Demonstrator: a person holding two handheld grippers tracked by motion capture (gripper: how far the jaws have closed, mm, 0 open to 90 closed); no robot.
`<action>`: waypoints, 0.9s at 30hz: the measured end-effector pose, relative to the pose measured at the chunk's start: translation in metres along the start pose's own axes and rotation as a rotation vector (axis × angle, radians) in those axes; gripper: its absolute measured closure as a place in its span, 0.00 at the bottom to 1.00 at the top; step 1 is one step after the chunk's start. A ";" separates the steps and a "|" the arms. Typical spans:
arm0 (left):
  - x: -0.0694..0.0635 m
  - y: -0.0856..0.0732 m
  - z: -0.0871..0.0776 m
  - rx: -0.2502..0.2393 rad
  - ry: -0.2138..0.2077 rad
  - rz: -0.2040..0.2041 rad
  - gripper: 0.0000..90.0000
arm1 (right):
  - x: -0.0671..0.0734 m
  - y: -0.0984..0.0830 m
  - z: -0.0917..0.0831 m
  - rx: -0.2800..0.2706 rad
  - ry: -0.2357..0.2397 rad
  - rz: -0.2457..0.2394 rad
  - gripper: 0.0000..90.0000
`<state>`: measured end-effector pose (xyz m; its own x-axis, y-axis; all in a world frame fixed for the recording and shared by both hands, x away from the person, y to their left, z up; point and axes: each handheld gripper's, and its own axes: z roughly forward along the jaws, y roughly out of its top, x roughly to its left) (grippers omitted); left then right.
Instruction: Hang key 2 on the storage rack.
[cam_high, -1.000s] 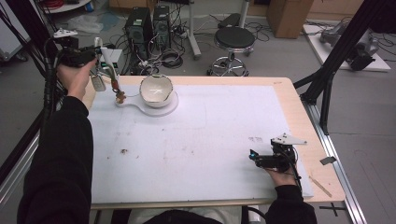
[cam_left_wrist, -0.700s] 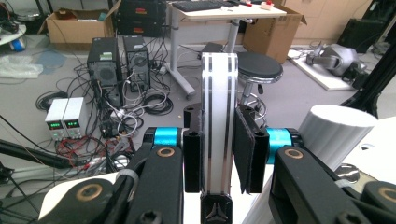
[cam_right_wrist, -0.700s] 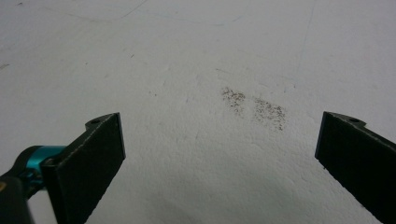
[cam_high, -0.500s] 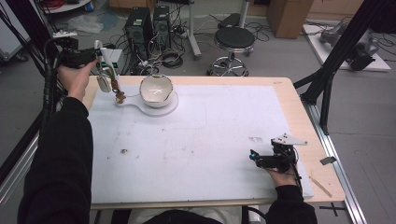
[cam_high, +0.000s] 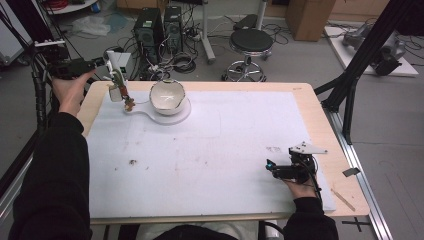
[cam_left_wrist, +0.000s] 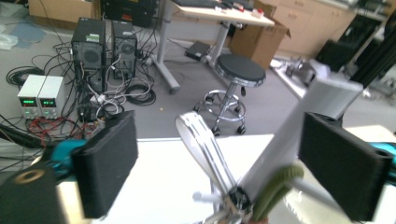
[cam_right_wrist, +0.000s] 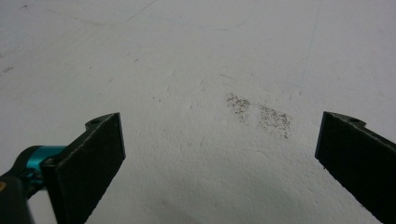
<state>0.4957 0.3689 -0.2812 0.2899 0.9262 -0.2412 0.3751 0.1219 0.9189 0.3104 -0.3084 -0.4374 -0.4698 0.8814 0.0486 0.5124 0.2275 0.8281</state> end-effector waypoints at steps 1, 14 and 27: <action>0.000 0.000 0.000 0.000 0.000 0.000 0.09 | 0.000 0.000 0.000 0.000 0.000 0.001 0.01; -0.004 -0.011 -0.020 0.073 -0.034 0.044 0.03 | 0.001 0.002 0.000 -0.008 0.002 0.002 0.01; -0.011 -0.030 -0.037 0.104 -0.061 0.047 0.03 | 0.003 0.003 -0.001 -0.012 0.003 0.000 0.01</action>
<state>0.4488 0.3688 -0.2946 0.3606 0.9063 -0.2204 0.4486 0.0387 0.8929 0.3106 -0.3057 -0.4340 -0.4718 0.8803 0.0501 0.5037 0.2224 0.8348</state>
